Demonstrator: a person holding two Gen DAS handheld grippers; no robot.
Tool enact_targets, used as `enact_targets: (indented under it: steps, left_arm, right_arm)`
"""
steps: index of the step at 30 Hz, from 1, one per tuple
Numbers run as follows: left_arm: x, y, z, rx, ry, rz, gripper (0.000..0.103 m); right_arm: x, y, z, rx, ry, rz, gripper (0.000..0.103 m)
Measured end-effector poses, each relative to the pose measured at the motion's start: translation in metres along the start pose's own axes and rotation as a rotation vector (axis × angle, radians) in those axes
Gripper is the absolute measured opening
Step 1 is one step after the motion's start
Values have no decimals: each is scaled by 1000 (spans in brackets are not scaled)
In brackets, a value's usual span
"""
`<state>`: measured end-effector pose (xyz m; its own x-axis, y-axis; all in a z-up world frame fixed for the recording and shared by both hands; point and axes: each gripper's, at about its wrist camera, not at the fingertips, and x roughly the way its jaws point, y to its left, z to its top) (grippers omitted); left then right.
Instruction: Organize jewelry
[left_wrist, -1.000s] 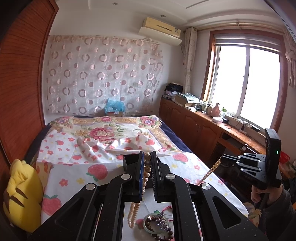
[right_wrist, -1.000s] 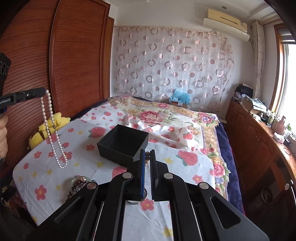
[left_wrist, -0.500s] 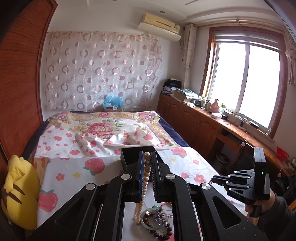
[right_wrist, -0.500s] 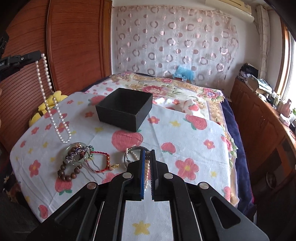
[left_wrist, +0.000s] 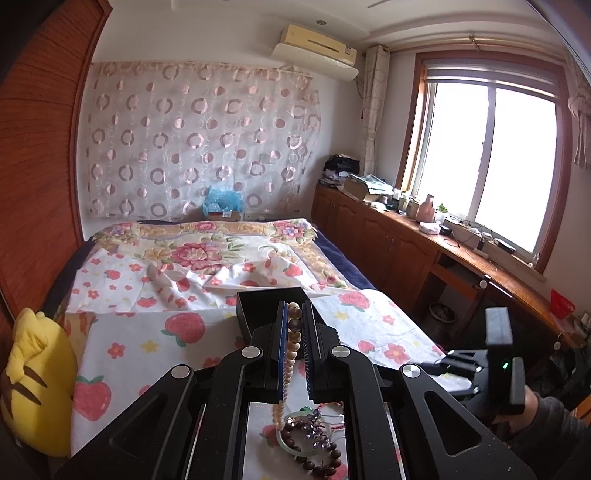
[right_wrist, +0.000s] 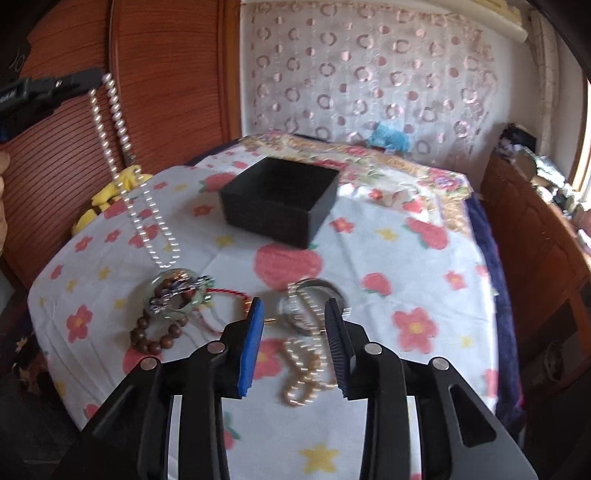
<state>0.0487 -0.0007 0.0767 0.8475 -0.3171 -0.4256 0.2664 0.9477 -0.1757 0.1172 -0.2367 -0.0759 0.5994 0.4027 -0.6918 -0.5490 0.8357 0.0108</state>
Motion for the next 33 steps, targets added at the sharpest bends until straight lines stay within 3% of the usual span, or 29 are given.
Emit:
enact_targets:
  steps: [5, 8, 10, 19, 21, 22, 24, 25, 26, 33]
  left_arm:
    - [0, 1, -4, -4, 9, 3, 7]
    - [0, 3, -6, -6, 13, 5, 7]
    - [-1, 6, -6, -7, 13, 5, 7]
    - [-2, 7, -7, -7, 15, 3, 7]
    - [-2, 10, -8, -7, 16, 3, 7]
    - [-2, 10, -8, -7, 15, 3, 7]
    - [-2, 10, -8, -8, 15, 4, 7]
    - [-2, 11, -8, -8, 15, 3, 7]
    - [-2, 10, -8, -9, 15, 3, 7]
    - [-3, 14, -13, -12, 16, 6, 7]
  right_arm:
    - [23, 38, -4, -63, 25, 110, 39]
    - [32, 55, -5, -89, 33, 148, 55]
    - [35, 64, -5, -113, 47, 158, 59]
    - [55, 76, -9, -231, 99, 36, 59]
    - [56, 75, -7, -242, 98, 26, 52]
    - [56, 72, -7, -244, 101, 19, 36]
    - [55, 68, -4, -242, 92, 8, 23]
    - [55, 65, -2, -233, 91, 16, 7]
    - [53, 62, 0, -226, 82, 9, 1]
    - [54, 45, 14, -219, 55, 27, 0]
